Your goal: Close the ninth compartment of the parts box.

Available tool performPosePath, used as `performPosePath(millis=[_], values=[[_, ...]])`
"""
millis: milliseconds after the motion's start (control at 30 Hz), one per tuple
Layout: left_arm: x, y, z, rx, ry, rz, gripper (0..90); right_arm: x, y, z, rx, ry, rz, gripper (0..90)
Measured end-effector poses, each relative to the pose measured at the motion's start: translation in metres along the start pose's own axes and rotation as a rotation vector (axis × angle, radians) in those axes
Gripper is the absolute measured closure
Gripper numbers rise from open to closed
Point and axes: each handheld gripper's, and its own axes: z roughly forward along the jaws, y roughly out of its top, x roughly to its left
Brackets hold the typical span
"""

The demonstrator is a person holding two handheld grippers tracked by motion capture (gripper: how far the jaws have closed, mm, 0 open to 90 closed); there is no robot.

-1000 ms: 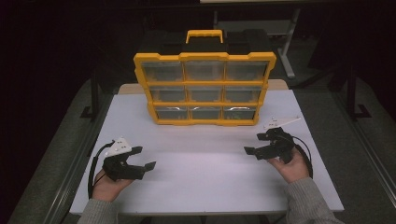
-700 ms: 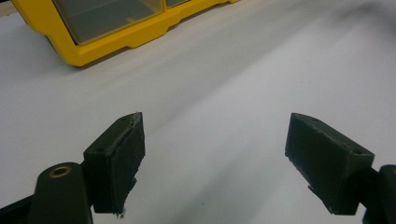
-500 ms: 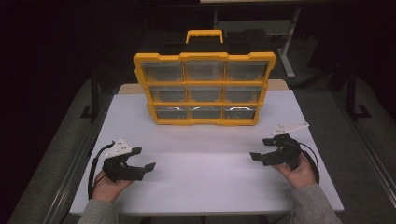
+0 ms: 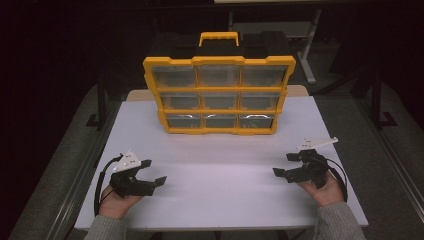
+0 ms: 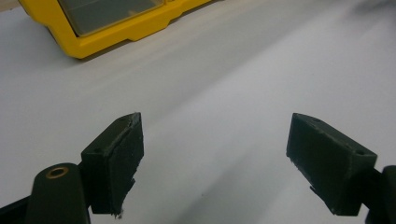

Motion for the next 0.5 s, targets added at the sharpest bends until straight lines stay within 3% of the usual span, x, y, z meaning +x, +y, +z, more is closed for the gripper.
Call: performPosePath(millis=[100, 500], values=[[0.000, -0.002, 0.000, 0.003, 0.001, 0.011, 18.4, 0.000, -0.006, -0.002, 0.004, -0.008, 0.011, 16.8], [0.001, -0.012, -0.003, 0.006, 0.008, -0.012, 18.2, -0.001, -0.019, -0.006, -0.004, -0.025, 0.015, 14.1]])
